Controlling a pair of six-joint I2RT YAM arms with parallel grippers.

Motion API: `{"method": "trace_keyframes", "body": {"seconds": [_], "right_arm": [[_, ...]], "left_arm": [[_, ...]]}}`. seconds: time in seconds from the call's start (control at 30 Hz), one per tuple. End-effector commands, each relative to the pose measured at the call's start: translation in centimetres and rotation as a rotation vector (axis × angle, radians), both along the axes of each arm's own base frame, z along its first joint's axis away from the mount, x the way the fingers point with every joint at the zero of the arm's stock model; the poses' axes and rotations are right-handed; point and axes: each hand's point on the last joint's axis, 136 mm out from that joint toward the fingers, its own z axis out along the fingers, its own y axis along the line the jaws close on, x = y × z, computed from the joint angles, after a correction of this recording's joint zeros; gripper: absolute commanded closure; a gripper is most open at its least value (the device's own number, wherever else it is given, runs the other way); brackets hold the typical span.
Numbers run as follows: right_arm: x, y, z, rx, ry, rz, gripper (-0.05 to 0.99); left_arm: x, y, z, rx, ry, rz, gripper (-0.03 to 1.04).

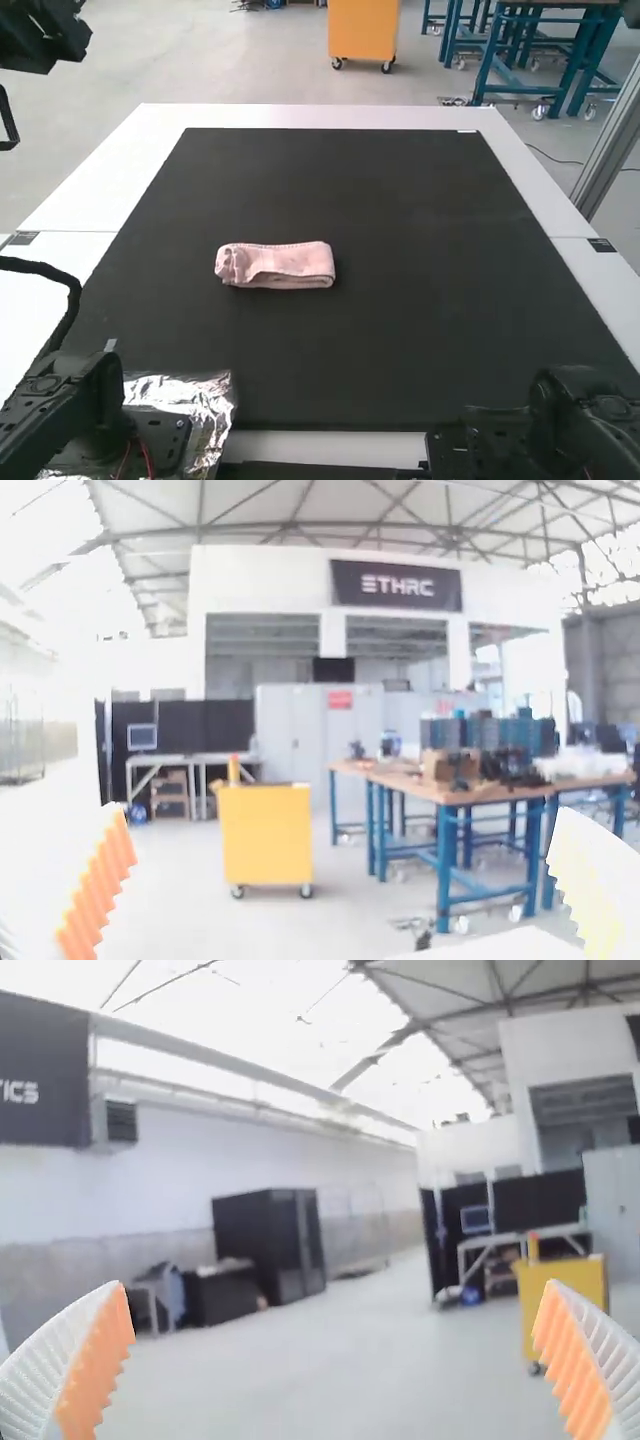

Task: Fold the towel.

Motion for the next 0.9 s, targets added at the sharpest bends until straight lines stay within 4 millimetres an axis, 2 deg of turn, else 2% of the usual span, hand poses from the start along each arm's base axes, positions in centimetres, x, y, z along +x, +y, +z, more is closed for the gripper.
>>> {"method": "trace_keyframes", "body": {"seconds": [0.0, 0.1, 0.13, 0.17, 0.2, 0.27, 0.33, 0.4, 0.5, 0.57, 0.63, 0.67, 0.77, 0.87], "right_arm": [[-3.8, -1.1, -1.2, 0.003, -0.063, -0.07, 0.02], [-7.2, -1.4, -2.5, -0.002, -0.112, -0.12, 0.02], [-7.2, -1.4, -3.1, -0.015, -0.096, -0.131, 0.02], [-6.4, -1.6, -3.9, -0.027, -0.033, -0.15, 0.02], [-5.8, -2.2, -4.6, -0.01, 0.015, -0.181, 0.02], [-5.6, -2.9, -5.4, -0.003, 0.048, -0.218, 0.02], [-4.6, -3.3, -6.0, -0.01, 0.062, -0.249, 0.02], [-3.6, -4.5, -5.7, -0.014, 0.013, -0.328, 0.02], [-0.8, -6.4, -6.9, 0.081, -0.015, -0.404, 0.02], [1.0, -6.3, -8.0, 0.036, -0.058, -0.428, 0.02], [3.1, -5.0, -10.2, -0.066, -0.072, -0.398, 0.02], [3.9, -5.1, -11.3, -0.07, -0.072, -0.407, 0.02], [5.8, -7.2, -14.3, -0.008, -0.077, -0.512, 0.02], [7.8, -8.4, -18.6, -0.026, 0.004, -0.594, 0.02]], "left_arm": [[-2.9, -0.4, -1.5, -0.008, -0.042, -0.027, 0.04], [-6.9, -0.4, -2.5, -0.01, -0.12, -0.029, 0.04], [-7.9, -0.2, -2.9, -0.016, -0.134, -0.021, 0.04], [-7.8, -0.2, -3.6, -0.018, -0.113, -0.021, 0.04], [-6.9, -0.2, -4.6, -0.023, -0.048, -0.022, 0.04], [-6.8, 0.1, -5.8, -0.037, 0.028, -0.007, 0.04], [-6.3, 0.3, -6.5, -0.032, 0.051, 0.01, 0.04], [-5.1, 0.5, -7.0, -0.032, 0.04, 0.019, 0.04], [-2.9, 2.2, -8.2, -0.029, 0.021, 0.138, 0.04], [-1.1, 2.5, -9.8, -0.002, 0.021, 0.164, 0.04], [0.6, 2.1, -11.7, 0.012, 0.018, 0.143, 0.04], [1.3, 1.9, -12.4, 0.016, 0.001, 0.137, 0.04], [3.0, 2.2, -15.0, 0.038, -0.016, 0.162, 0.04], [4.4, 2.4, -17.8, 0.038, 0.038, 0.173, 0.04]]}}
